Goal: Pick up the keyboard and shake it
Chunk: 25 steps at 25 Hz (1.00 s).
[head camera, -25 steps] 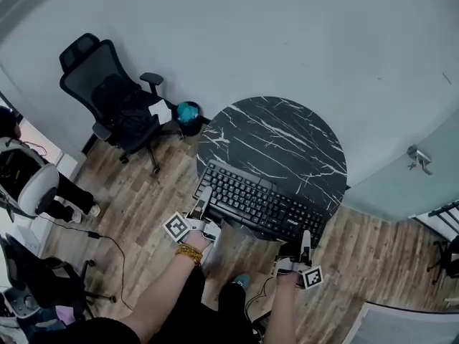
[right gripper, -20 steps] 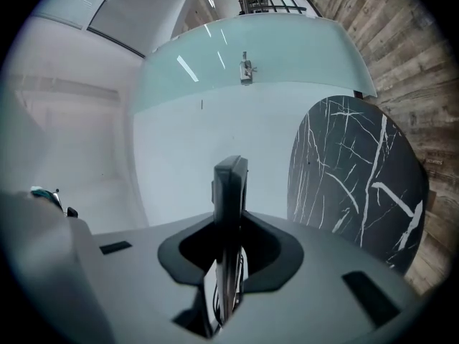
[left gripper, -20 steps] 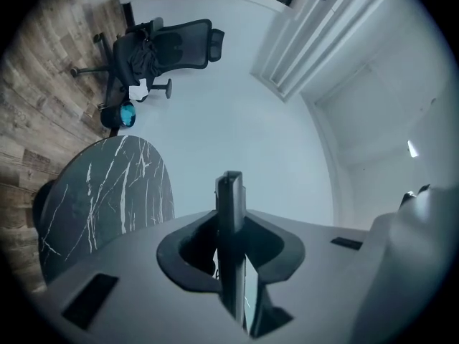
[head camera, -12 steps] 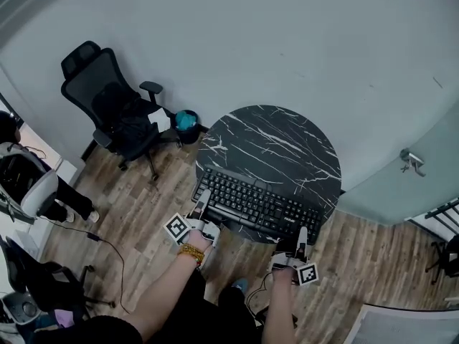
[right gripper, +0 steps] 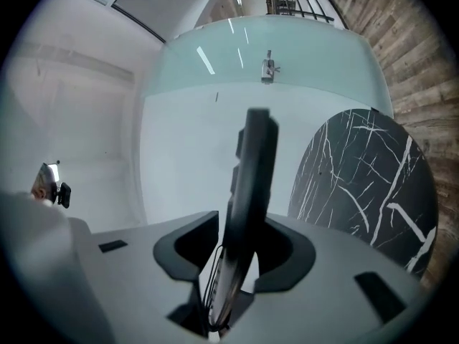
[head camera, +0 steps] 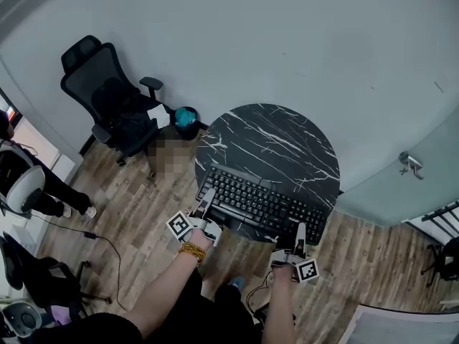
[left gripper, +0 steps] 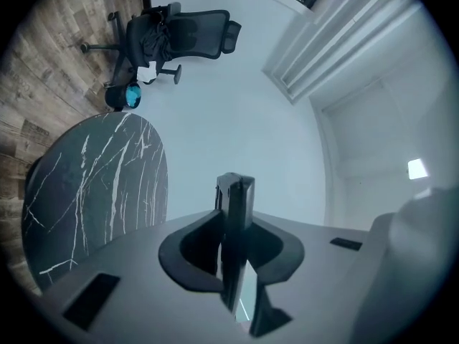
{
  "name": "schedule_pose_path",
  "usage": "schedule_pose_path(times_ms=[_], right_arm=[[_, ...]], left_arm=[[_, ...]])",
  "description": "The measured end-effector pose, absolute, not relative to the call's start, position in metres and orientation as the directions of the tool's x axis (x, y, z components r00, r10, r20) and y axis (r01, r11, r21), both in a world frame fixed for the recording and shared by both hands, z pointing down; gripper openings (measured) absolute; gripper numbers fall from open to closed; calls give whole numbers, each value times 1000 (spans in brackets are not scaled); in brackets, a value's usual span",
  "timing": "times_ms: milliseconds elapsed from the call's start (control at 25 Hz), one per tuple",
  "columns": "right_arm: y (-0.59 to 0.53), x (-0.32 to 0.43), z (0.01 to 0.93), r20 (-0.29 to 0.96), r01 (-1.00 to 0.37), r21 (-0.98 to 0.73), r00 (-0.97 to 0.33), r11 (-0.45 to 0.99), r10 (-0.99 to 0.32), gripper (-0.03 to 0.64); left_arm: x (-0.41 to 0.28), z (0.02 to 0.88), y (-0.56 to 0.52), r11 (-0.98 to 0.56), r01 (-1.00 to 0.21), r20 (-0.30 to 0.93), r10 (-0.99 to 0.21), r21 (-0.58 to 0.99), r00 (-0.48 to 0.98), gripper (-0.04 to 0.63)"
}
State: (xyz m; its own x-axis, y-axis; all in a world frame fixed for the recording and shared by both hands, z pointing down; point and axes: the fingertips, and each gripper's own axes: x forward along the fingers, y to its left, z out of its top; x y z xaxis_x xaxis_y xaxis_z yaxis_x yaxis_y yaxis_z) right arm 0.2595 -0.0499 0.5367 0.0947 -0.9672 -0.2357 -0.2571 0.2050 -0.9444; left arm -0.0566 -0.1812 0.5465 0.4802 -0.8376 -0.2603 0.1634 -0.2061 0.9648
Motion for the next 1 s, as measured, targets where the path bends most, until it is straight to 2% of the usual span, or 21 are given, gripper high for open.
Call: schedule_pose_path(times_ms=[160,280,480,560,600,720,1000], right_arm=[[-55,254,535,-240,-245,-946,84,213,-967,135],[-64,244,530,-239,-257,-941,38,221,-970,175],[-78,219,536,-165,-357,-915,-98,189,-982,141],[-79,218,540,-141,-371,-915,-78,160,-987,130],[-78,220,542,-137,-360,-921,-52,147,-989,107],[-79,221,545,-151,-315,-938,-11,147,-988,107],[-91,197,543,-182,-241,-951,-65,192,-981,147]], left_arm=[[-54,547,-179,-205,180,-267,-842,962,469,69],[-57,553,-178,-183,183,-248,-854,966,458,69],[-56,554,-179,-194,183,-258,-850,964,460,69],[-52,548,-179,-213,181,-275,-837,960,474,71],[-50,546,-179,-218,178,-278,-831,960,481,71],[-47,542,-180,-226,171,-282,-824,959,492,72],[-42,543,-175,-221,186,-285,-822,957,492,72]])
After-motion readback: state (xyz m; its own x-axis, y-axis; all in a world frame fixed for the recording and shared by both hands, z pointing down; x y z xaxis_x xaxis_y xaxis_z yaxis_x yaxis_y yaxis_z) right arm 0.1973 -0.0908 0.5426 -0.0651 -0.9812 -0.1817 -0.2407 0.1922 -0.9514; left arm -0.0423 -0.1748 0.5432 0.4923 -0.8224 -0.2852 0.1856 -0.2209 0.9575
